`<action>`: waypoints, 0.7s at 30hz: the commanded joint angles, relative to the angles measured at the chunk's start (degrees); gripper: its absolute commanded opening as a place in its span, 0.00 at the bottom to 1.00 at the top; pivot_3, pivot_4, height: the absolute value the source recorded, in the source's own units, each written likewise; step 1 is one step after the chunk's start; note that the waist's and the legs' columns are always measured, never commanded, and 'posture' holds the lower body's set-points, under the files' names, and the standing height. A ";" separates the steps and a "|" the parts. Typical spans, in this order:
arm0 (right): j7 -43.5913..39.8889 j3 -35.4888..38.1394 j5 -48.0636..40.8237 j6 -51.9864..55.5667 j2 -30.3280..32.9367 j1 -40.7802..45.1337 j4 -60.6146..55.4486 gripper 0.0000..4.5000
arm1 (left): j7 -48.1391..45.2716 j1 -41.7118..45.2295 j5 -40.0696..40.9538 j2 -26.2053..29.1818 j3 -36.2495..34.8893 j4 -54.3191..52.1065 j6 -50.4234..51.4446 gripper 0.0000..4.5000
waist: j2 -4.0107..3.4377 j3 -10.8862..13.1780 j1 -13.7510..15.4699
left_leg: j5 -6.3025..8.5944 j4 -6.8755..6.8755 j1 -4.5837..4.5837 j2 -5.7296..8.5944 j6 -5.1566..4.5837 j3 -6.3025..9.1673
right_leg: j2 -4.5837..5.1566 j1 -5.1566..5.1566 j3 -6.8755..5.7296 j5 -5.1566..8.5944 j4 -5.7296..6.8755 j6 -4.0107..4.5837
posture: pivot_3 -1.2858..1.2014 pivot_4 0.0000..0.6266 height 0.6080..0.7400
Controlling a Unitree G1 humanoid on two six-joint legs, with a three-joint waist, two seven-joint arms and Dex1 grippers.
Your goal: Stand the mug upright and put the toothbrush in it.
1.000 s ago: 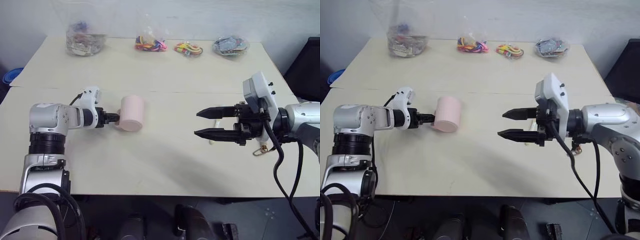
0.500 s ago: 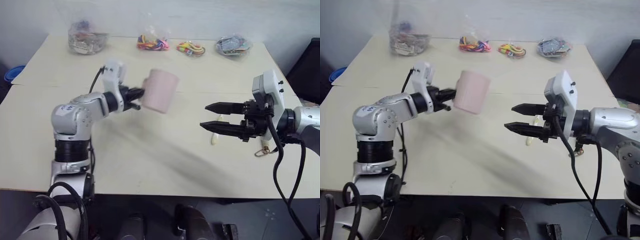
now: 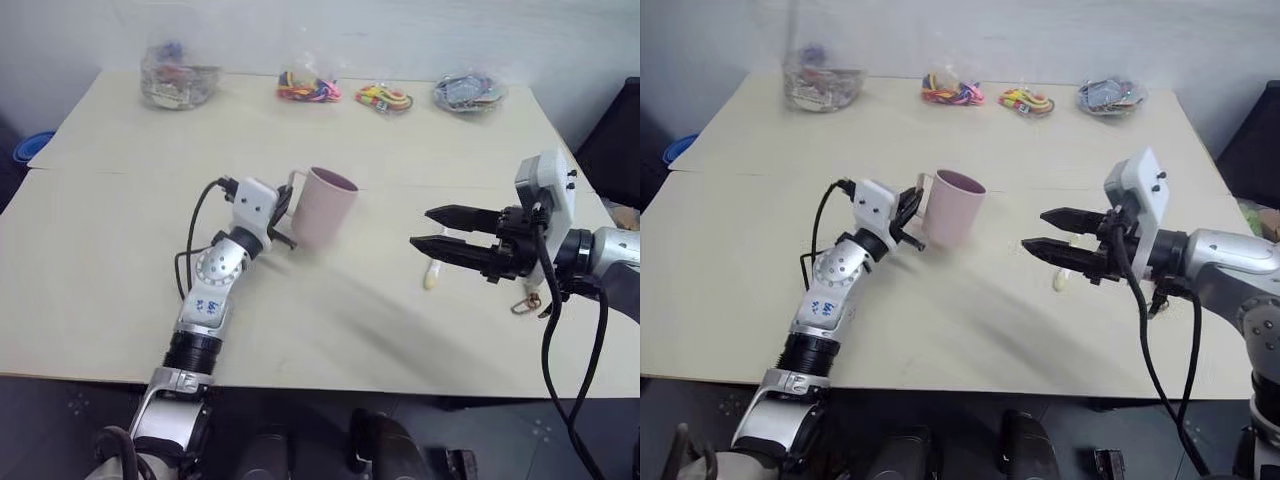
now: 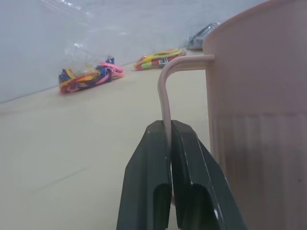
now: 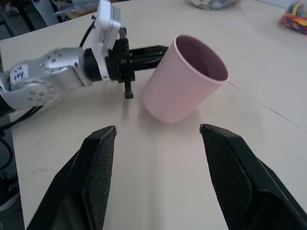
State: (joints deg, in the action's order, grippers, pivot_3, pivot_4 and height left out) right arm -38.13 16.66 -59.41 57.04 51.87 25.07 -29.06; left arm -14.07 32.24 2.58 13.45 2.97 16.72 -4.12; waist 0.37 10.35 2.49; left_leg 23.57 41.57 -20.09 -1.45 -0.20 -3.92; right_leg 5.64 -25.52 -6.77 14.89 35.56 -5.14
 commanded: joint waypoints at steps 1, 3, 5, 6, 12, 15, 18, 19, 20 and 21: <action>-0.69 2.22 -1.87 0.28 1.37 -0.61 -1.09 0.65 | -0.67 -1.83 0.26 -0.68 -0.50 -2.53 -2.33 0.06 | 0.00 0.00 0.18 | 0.00 0.00 -0.01 0.00 0.00 0.02 | 0.00 0.00 -0.02 -0.01 -0.01 -0.01 | 0.52 0.24 1.00; -0.98 2.16 -2.23 0.24 1.43 -0.49 -0.92 0.65 | -0.92 -3.54 0.72 -0.71 -1.04 -3.62 -1.80 0.16 | 0.00 0.00 0.19 | 0.00 0.00 -0.01 0.00 -0.01 0.02 | 0.00 0.00 -0.01 -0.01 -0.01 -0.01 | 0.52 0.24 1.00; -1.08 1.82 -2.39 0.18 1.37 0.11 -0.45 0.65 | -1.15 -5.04 0.58 -0.40 -1.17 -4.65 -1.75 0.29 | -0.01 0.00 0.18 | 0.00 0.00 0.01 -0.01 -0.01 0.02 | 0.00 0.01 -0.01 -0.01 -0.01 -0.02 | 0.52 0.24 1.00; -1.13 1.71 -2.47 0.20 1.37 0.35 -0.29 0.65 | -1.34 -5.77 0.64 -0.26 -1.24 -5.33 -1.57 0.36 | -0.01 0.00 0.18 | -0.01 0.00 0.00 -0.01 -0.02 0.02 | 0.00 0.01 -0.01 -0.01 -0.01 -0.02 | 0.52 0.24 1.00; -2.88 0.40 -1.02 -0.16 1.99 0.62 1.16 0.65 | -3.60 -13.34 1.48 2.84 -2.23 -17.01 5.13 0.77 | -0.01 -0.01 0.13 | -0.01 0.00 0.01 -0.03 -0.01 0.05 | 0.00 0.01 -0.01 -0.02 0.00 -0.02 | 0.52 0.24 1.00; -2.70 -0.56 0.94 -0.58 1.93 0.66 2.29 0.65 | -6.64 -18.55 3.64 6.80 -3.91 -25.96 12.69 0.98 | -0.02 -0.01 -0.02 | 0.00 0.00 0.01 -0.07 -0.01 0.05 | -0.01 0.01 0.00 -0.01 -0.01 -0.01 | 0.52 0.24 1.00; -0.50 -2.27 4.41 -0.86 0.80 1.12 4.25 0.65 | -12.31 -22.46 9.23 12.99 -6.97 -33.54 22.58 0.99 | -0.03 -0.02 -0.34 | -0.01 0.00 0.02 -0.19 -0.01 0.05 | -0.02 0.01 0.02 -0.01 0.01 -0.01 | 0.52 0.24 1.00; -0.04 -2.69 5.34 -0.94 0.59 1.23 4.74 0.65 | -13.38 -22.92 10.79 14.30 -7.66 -35.28 25.44 0.99 | -0.03 -0.02 -0.36 | -0.01 0.01 0.02 -0.21 -0.01 0.07 | -0.02 0.01 0.01 -0.02 0.01 0.00 | 0.52 0.24 1.00; 2.21 -4.29 8.15 -0.96 0.06 1.72 6.49 0.65 | -16.95 -22.09 16.26 18.16 -10.27 -37.74 31.69 0.99 | -0.04 -0.02 -0.34 | -0.01 0.01 0.02 -0.24 -0.01 0.08 | -0.01 0.02 0.03 -0.02 0.01 0.00 | 0.52 0.24 1.00; 5.33 -6.03 11.39 -0.68 -0.85 2.70 9.10 0.65 | -20.67 -20.02 23.36 22.50 -13.59 -39.20 39.56 0.99 | 0.00 -0.01 -0.50 | -0.02 0.01 0.02 -0.23 -0.03 0.07 | 0.03 0.01 0.07 -0.02 0.03 0.00 | 0.52 0.24 1.00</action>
State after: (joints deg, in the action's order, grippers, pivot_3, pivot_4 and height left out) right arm -35.98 11.32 -51.63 57.21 51.48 26.86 -22.04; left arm -30.72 9.54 18.39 33.04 -5.79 -17.56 28.26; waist 0.37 10.35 1.99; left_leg 23.55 41.60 -20.09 -1.74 -0.23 -3.82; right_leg 5.63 -25.51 -6.70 14.88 35.61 -5.13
